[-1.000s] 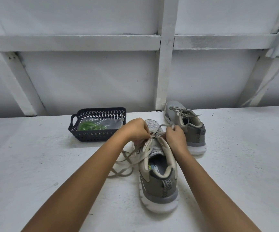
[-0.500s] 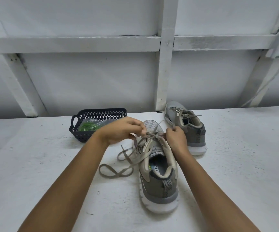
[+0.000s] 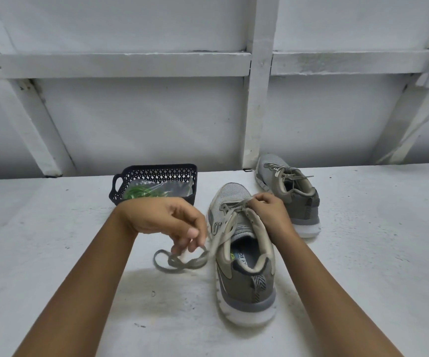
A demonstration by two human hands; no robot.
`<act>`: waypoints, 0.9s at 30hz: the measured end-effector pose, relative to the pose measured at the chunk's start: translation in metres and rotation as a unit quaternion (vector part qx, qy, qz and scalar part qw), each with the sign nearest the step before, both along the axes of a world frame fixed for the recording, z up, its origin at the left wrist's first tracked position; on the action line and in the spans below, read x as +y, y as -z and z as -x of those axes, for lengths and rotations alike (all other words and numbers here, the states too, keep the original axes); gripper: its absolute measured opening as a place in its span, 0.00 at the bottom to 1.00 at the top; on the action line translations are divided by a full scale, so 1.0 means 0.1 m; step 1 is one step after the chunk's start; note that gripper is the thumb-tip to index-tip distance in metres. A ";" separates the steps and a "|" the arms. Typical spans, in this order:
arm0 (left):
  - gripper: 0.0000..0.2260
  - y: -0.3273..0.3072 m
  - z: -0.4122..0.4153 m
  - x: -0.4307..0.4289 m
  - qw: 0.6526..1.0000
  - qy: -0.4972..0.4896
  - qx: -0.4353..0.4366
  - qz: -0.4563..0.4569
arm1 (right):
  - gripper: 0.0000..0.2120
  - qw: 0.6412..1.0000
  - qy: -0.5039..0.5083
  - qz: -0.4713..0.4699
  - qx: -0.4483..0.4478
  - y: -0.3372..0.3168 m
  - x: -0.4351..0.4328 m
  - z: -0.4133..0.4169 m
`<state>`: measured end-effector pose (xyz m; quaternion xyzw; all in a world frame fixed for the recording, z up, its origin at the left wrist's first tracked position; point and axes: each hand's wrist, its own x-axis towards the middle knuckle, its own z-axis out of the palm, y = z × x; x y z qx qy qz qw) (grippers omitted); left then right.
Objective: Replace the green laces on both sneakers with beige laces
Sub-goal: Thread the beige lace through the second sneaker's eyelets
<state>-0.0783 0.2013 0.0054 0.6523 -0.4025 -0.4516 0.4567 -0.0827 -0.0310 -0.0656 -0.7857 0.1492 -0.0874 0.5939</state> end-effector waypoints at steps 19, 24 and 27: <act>0.10 0.01 -0.15 -1.10 0.841 -0.269 -0.339 -0.325 | 0.02 0.994 -0.011 0.098 -0.052 -0.03 -0.12 -0.06; 0.07 0.10 -0.19 -1.07 0.848 -0.303 -0.331 -0.283 | 0.01 0.971 0.018 0.231 -0.053 -0.01 -0.07 -0.13; 0.04 0.14 -0.19 -1.03 0.850 -0.315 -0.337 -0.255 | 0.03 0.967 0.001 0.250 -0.056 0.01 -0.04 -0.15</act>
